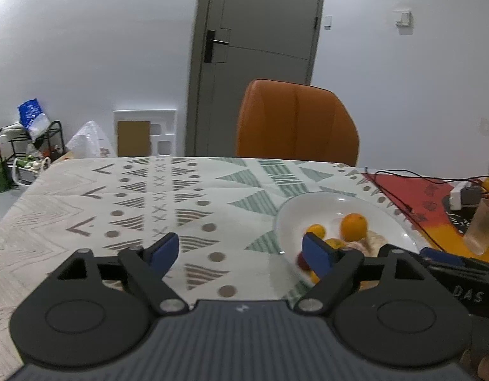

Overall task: Organize fruits
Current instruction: 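Open both grippers over the bowl to drop the small orange and peeled fruit, then withdraw both tools from the bowl toward the brown fruits on the cover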

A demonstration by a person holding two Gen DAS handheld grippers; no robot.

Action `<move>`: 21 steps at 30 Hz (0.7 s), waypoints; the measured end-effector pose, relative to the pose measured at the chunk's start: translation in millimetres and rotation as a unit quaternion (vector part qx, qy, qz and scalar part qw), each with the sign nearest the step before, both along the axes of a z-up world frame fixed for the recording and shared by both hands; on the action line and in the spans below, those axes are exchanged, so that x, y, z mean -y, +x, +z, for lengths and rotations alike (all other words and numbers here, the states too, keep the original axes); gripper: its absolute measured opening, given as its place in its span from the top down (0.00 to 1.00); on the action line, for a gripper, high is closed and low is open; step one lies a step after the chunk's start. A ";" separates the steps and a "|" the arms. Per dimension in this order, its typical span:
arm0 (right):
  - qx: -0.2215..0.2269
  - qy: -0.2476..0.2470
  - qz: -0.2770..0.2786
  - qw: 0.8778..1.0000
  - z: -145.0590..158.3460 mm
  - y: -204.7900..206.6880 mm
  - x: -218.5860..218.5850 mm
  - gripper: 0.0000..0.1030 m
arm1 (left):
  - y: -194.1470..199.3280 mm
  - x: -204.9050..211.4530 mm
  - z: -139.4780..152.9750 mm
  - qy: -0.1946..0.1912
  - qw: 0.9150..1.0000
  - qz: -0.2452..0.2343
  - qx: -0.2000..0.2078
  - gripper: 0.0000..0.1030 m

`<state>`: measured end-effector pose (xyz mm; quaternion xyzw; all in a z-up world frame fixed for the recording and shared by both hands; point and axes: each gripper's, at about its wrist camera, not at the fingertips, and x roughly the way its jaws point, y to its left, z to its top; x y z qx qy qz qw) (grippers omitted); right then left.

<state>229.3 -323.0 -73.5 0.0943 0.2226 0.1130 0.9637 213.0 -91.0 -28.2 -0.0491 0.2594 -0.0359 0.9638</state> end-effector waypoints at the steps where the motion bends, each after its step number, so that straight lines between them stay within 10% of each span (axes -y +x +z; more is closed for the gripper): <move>1: 0.000 0.001 0.002 1.000 0.6 -0.7 -2.2 0.19 | -2.4 -4.0 0.3 -0.002 1.000 0.003 0.002 0.14; 21: 0.012 0.003 0.055 0.998 1.1 -5.6 -50.7 0.00 | -30.4 -64.4 -0.5 -0.020 0.997 0.071 0.006 0.05</move>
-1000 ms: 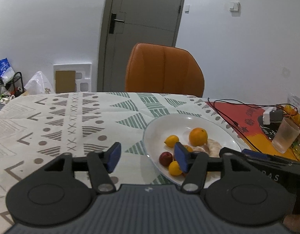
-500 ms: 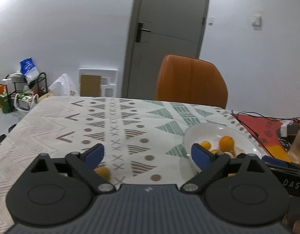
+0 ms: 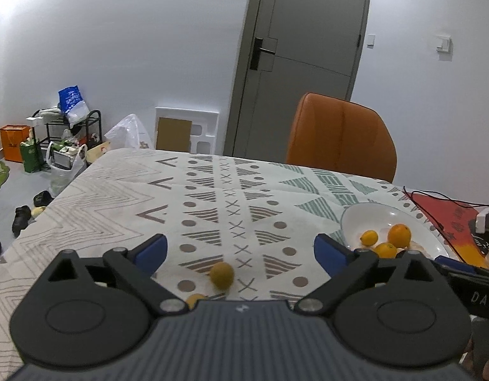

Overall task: Organize fruits
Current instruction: 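Withdraw both tools from the bowl toward the brown fruits on the cover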

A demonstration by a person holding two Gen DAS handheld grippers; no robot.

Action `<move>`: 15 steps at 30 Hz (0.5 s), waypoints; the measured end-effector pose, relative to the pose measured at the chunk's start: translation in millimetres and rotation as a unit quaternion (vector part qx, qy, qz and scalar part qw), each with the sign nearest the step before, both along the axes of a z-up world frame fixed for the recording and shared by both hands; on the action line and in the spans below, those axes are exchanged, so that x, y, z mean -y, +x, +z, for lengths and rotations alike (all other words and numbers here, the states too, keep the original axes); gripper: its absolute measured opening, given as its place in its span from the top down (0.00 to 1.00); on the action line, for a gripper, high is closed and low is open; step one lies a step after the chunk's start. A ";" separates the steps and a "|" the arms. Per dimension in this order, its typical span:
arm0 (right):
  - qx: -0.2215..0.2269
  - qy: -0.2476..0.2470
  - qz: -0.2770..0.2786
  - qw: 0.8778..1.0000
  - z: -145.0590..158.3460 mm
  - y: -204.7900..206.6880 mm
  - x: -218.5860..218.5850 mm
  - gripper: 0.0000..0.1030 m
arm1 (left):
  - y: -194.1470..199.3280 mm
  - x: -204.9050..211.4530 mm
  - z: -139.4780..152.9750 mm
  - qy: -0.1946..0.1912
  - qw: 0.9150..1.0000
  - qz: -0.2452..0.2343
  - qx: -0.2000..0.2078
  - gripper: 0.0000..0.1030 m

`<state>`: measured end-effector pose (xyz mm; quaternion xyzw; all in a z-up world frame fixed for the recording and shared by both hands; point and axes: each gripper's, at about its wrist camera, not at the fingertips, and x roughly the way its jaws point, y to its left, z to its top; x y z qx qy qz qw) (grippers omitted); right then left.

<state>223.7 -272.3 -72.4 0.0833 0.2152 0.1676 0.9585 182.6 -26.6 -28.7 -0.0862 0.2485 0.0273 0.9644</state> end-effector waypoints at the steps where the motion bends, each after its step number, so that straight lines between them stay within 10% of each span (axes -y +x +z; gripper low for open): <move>1: -0.001 0.000 0.002 1.000 -0.3 0.7 -2.0 0.00 | -1.5 -2.3 -0.3 -0.001 1.000 0.002 0.000 0.05; 15: -0.008 -0.003 0.043 0.999 -4.6 2.3 -28.0 0.00 | -13.8 -28.2 -9.0 -0.005 1.000 0.026 -0.005 0.06</move>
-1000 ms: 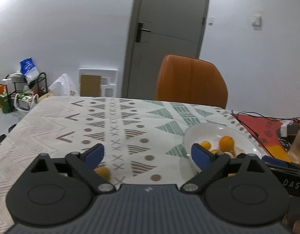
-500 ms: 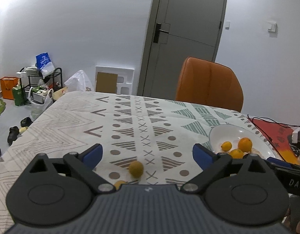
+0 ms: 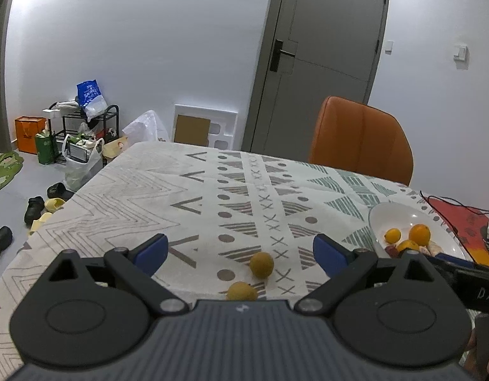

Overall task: Organize fruits
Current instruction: 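Withdraw both tools from the bowl toward the brown fruits on the cover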

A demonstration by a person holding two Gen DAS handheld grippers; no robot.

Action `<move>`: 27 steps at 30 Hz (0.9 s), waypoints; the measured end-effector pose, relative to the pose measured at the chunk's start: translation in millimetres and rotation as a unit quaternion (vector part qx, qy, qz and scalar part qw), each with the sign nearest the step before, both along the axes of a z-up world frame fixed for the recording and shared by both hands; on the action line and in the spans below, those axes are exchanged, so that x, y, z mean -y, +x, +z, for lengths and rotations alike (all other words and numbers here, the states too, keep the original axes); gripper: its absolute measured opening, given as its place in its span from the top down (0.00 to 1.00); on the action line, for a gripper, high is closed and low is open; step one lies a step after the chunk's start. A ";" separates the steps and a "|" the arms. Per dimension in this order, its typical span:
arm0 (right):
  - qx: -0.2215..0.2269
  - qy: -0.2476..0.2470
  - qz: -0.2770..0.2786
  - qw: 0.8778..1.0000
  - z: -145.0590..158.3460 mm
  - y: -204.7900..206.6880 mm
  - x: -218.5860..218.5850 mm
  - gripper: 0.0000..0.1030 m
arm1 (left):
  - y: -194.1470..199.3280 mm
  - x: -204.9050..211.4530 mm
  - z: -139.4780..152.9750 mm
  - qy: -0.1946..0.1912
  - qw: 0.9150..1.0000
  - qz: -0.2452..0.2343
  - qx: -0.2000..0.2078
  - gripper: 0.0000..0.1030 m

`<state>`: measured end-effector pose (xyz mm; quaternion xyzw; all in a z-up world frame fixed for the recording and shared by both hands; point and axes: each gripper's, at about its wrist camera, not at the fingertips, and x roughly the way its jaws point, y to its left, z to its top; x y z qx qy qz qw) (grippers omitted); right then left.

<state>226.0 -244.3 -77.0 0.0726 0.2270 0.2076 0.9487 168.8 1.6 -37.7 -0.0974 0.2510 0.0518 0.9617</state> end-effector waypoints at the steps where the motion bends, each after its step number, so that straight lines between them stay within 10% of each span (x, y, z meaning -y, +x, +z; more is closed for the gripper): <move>1: 0.001 0.000 0.003 1.000 -0.4 -0.1 -1.8 0.00 | 0.3 -0.2 -1.6 -0.001 1.000 -0.002 -0.002 0.07; 21: -0.006 -0.033 0.049 0.998 -5.1 3.3 -31.7 0.06 | 16.8 -8.4 -37.1 -0.034 0.998 -0.019 -0.050 0.48; 27: -0.003 -0.040 0.074 0.996 0.9 8.0 -44.2 0.16 | 26.0 -14.2 -48.4 -0.056 0.996 -0.026 -0.069 0.76</move>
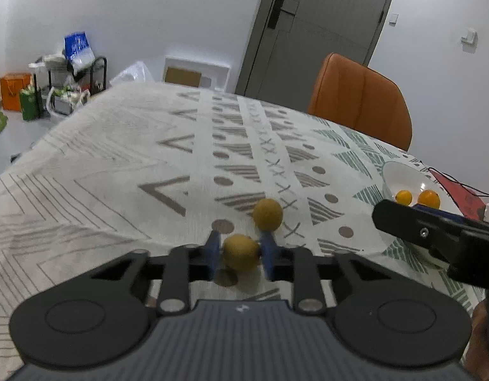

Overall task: Organize fruits
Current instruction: 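Withdraw both tools from the bowl toward the brown fruits on the cover, then grasp a brown round fruit with the left gripper while the right grasps another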

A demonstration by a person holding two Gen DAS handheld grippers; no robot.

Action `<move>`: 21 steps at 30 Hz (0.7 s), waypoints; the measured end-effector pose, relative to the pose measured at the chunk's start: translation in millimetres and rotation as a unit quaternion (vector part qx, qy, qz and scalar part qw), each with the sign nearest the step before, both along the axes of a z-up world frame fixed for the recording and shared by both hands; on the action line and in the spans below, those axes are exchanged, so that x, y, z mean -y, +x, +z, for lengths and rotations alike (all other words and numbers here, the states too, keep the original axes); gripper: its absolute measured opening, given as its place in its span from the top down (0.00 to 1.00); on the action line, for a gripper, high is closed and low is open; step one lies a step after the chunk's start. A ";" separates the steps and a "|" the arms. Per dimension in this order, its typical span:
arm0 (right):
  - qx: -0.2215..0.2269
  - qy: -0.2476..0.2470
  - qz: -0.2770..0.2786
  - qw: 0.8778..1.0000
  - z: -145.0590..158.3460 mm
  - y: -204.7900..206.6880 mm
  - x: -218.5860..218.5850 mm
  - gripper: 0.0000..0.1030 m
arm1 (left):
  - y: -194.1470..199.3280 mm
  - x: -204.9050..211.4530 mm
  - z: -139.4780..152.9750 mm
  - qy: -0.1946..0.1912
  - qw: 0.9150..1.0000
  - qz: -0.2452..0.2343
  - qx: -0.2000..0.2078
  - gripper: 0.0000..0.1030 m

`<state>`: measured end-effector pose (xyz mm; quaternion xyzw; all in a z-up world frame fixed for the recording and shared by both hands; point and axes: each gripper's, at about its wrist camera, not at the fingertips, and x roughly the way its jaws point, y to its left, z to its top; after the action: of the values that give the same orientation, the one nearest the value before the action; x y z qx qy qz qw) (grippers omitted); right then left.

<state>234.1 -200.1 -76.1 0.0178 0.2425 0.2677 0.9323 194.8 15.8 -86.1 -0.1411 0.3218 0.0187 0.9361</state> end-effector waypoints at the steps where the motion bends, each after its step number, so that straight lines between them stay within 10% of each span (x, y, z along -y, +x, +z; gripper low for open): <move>1: -0.002 -0.001 0.004 1.000 -0.2 1.0 -2.4 0.18 | -0.4 -1.4 0.3 0.001 1.000 0.004 0.001 0.76; 21: -0.027 -0.028 0.032 0.999 -10.6 16.4 -53.0 0.26 | -4.8 -39.8 13.8 0.012 0.999 0.046 0.020 0.76</move>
<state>250.4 -147.1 -86.7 -0.0087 0.2756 0.2897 0.9165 190.1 55.6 -72.3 -0.1451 0.2962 0.0628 0.9419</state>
